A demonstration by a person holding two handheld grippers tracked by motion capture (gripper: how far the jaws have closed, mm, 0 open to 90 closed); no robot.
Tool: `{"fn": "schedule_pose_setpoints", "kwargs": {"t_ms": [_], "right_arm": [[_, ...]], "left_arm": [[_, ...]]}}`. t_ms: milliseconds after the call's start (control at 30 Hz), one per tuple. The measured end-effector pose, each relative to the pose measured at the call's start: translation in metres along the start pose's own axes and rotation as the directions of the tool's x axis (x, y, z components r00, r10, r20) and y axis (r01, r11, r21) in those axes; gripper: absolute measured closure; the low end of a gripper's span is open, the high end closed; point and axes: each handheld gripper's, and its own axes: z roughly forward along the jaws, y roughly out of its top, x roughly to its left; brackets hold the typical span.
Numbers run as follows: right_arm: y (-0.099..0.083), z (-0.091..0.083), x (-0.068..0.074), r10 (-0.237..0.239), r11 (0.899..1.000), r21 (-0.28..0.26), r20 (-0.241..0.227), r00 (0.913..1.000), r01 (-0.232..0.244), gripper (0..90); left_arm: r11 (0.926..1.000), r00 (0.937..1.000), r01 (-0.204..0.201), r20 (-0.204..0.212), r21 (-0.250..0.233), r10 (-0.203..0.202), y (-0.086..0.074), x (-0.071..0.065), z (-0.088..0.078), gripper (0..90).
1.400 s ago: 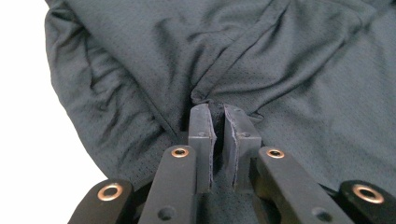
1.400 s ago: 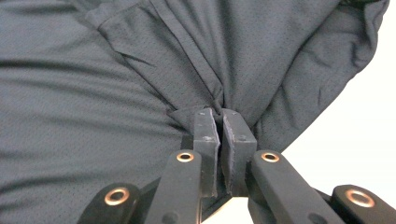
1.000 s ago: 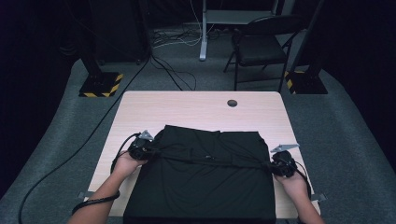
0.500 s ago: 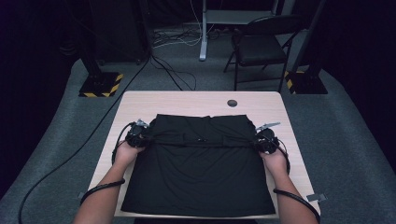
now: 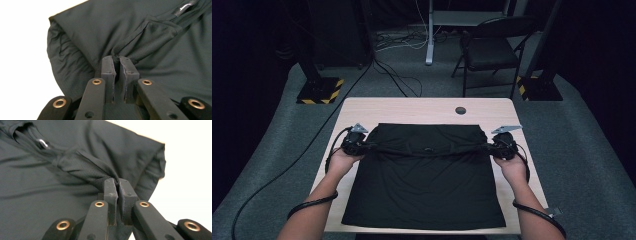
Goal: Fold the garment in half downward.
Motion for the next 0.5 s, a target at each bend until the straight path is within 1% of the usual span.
{"fn": "schedule_pose_setpoints", "kwargs": {"t_ms": [67, 167, 233, 400, 500], "right_arm": [[0.002, -0.01, 0.003, -0.019, 1.0, -0.012, -0.006, 0.9998, 0.019, 86.0], [0.003, -0.027, 0.008, -0.051, 0.998, -0.033, -0.017, 0.9985, 0.051, 86.0], [0.004, -0.04, 0.012, -0.074, 0.996, -0.047, -0.026, 0.9969, 0.073, 86.0], [0.001, -0.064, 0.022, -0.109, 0.992, -0.069, -0.049, 0.9928, 0.106, 86.0], [-0.004, -0.075, 0.027, -0.128, 0.99, -0.067, -0.059, 0.99, 0.124, 86.0]], "left_arm": [[0.9997, 0.9997, -0.02, 0.013, -0.016, 0.021, 0.001, -0.004, -0.011, 82.6], [0.9987, 0.9987, -0.039, 0.032, -0.033, 0.04, 0.0, -0.01, -0.024, 82.6], [0.9974, 0.9972, -0.062, 0.038, -0.037, 0.063, -0.001, -0.015, -0.033, 82.6], [0.9942, 0.9942, -0.088, 0.056, -0.061, 0.092, -0.006, -0.025, -0.054, 82.6], [0.9926, 0.9922, -0.102, 0.064, -0.066, 0.106, -0.013, -0.03, -0.064, 82.6]]}}
